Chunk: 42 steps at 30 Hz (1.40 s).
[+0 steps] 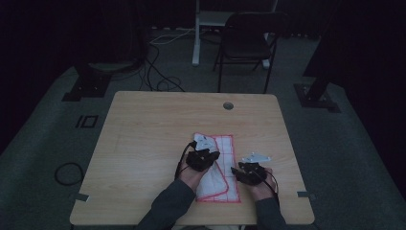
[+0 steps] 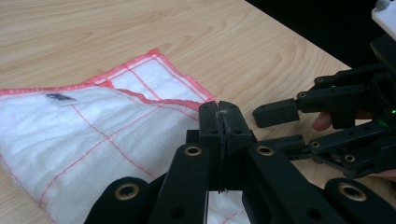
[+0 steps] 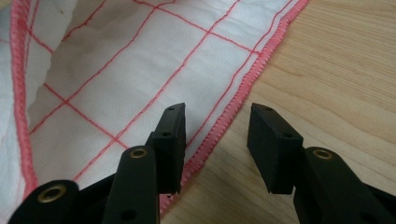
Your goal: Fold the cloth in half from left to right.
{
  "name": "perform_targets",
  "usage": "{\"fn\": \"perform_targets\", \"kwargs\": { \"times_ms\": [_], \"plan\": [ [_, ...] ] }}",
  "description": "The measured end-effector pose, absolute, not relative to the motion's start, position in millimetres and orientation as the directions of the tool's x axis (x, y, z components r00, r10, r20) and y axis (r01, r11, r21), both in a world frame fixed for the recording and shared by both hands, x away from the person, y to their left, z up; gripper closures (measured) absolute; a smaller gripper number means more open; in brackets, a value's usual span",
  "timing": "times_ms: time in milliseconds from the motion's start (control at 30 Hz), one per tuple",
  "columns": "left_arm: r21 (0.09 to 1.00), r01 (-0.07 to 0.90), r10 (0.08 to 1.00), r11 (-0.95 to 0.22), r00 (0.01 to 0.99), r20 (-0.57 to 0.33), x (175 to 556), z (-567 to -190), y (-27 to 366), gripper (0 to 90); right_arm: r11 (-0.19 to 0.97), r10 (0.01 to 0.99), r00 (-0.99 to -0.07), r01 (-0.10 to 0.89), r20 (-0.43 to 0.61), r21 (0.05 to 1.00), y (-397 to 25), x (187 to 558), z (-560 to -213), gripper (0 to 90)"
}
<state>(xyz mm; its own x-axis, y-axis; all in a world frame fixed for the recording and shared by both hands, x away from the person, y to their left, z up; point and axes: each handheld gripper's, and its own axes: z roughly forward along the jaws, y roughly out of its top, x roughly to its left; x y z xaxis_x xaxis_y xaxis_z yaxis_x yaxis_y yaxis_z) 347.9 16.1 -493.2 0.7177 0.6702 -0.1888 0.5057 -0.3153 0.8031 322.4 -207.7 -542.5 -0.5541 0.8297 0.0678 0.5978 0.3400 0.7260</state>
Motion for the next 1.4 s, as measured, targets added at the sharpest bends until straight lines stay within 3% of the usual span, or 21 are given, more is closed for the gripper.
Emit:
{"fn": "perform_targets", "kwargs": {
  "times_ms": [467, 1133, 1400],
  "plan": [
    [0.803, 0.489, 0.643, -0.341, 0.745, -0.181, 347.4, -494.5, -5.0, 90.0, 0.336, 0.828, -0.555, 0.6, 0.075, 0.726, -208.2, 322.6, -542.6, 55.5],
    [0.786, 0.487, 0.606, -0.382, 0.774, -0.184, 345.6, -503.1, -36.0, 89.8, 0.235, 0.885, -0.455, 0.615, 0.096, 0.752, -235.9, 325.8, -536.7, 55.7],
    [0.784, 0.5, 0.611, -0.368, 0.765, -0.201, 344.9, -507.1, -26.5, 80.8, 0.235, 0.887, -0.453, 0.616, 0.094, 0.752, -236.1, 327.9, -537.1, 56.2]
  ]
}}
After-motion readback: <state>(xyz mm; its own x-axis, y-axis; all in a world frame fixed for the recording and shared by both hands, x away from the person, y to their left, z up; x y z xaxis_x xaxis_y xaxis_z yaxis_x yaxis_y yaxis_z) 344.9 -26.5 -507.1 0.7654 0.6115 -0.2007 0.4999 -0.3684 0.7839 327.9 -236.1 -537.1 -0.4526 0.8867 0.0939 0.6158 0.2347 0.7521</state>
